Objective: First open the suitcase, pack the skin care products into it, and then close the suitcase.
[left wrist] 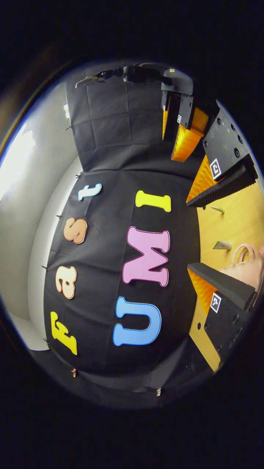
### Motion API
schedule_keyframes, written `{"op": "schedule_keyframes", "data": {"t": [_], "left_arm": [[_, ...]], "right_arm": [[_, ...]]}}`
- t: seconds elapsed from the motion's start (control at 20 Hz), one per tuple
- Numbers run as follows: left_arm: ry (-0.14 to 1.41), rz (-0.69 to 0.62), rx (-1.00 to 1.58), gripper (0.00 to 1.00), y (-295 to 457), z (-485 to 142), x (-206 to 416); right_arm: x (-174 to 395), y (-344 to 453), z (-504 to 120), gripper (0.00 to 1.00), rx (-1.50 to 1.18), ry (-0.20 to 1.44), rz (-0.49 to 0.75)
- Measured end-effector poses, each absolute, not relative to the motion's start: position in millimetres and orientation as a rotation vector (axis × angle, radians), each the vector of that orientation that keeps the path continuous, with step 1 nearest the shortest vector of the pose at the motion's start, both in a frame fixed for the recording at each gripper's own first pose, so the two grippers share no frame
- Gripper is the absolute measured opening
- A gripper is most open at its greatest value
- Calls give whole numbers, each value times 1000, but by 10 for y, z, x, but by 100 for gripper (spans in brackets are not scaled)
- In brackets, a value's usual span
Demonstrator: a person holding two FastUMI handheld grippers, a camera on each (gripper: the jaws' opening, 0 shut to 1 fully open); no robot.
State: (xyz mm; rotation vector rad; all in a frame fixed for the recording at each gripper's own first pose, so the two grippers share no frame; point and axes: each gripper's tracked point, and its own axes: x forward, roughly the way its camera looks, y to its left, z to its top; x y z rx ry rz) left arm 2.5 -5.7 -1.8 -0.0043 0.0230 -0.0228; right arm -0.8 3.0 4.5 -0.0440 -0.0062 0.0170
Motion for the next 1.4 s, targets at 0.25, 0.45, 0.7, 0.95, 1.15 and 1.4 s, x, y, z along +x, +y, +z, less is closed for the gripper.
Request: {"op": "schedule_keyframes", "data": {"t": [0.25, 0.45, 0.7, 0.95, 1.15, 1.4], "left_arm": [[48, -13, 6, 96, -48, -123, 105], [167, -27, -79, 96, -87, -552, 219], [326, -18, -77, 96, -68, -1087, 371], [521, 12, -94, 96, -162, -1727, 712], [732, 115, -101, 96, -117, -2424, 831], [966, 219, -112, 96, -25, -3192, 933]], "right_arm": [[9, 12, 33, 96, -49, -10, 13], [65, -37, -25, 96, -45, 5, 11], [132, -122, -132, 96, -51, 16, 40], [337, -287, -266, 96, -51, 16, 96], [530, -327, -603, 96, 17, 37, 194], [760, -695, -1086, 96, 54, 124, 232]]}}
